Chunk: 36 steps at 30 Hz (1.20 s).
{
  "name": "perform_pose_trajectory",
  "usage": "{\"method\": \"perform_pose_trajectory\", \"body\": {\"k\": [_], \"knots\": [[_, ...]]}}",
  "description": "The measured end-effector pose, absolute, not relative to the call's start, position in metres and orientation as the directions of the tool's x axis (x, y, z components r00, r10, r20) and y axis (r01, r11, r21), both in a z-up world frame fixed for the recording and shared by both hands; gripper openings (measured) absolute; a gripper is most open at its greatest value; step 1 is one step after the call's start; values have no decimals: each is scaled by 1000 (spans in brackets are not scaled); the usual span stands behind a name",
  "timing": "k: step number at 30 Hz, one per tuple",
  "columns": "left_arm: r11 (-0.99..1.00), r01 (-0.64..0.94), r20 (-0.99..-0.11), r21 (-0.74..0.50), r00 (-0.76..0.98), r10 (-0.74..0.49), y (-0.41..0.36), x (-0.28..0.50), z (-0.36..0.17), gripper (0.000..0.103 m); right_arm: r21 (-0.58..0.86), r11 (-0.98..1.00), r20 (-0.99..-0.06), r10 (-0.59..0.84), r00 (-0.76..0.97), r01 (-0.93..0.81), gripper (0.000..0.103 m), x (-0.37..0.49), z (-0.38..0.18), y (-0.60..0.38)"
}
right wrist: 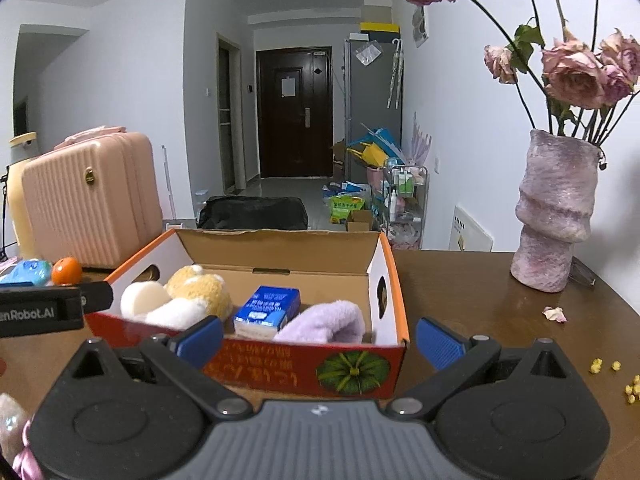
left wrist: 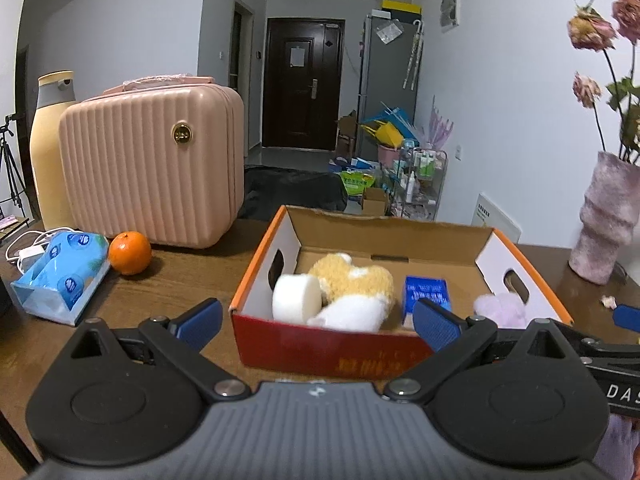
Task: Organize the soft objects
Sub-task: 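Withdraw both open tools from the box back over the table, then close the right tool on the white foam wedge while the left tool approaches the plastic bag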
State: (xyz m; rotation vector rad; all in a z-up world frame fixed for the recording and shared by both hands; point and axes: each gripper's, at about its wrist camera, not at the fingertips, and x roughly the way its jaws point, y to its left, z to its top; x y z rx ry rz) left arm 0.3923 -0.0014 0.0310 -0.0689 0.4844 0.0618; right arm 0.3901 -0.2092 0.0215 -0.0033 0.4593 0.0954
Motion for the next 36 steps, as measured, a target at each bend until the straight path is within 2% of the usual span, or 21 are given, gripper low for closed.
{"method": "perform_pose_trajectory", "body": {"k": [36], "knots": [[999, 25, -474, -20, 880, -31, 9, 256, 12, 103, 14, 980, -374, 188, 908, -197, 103, 241, -5, -205]]}}
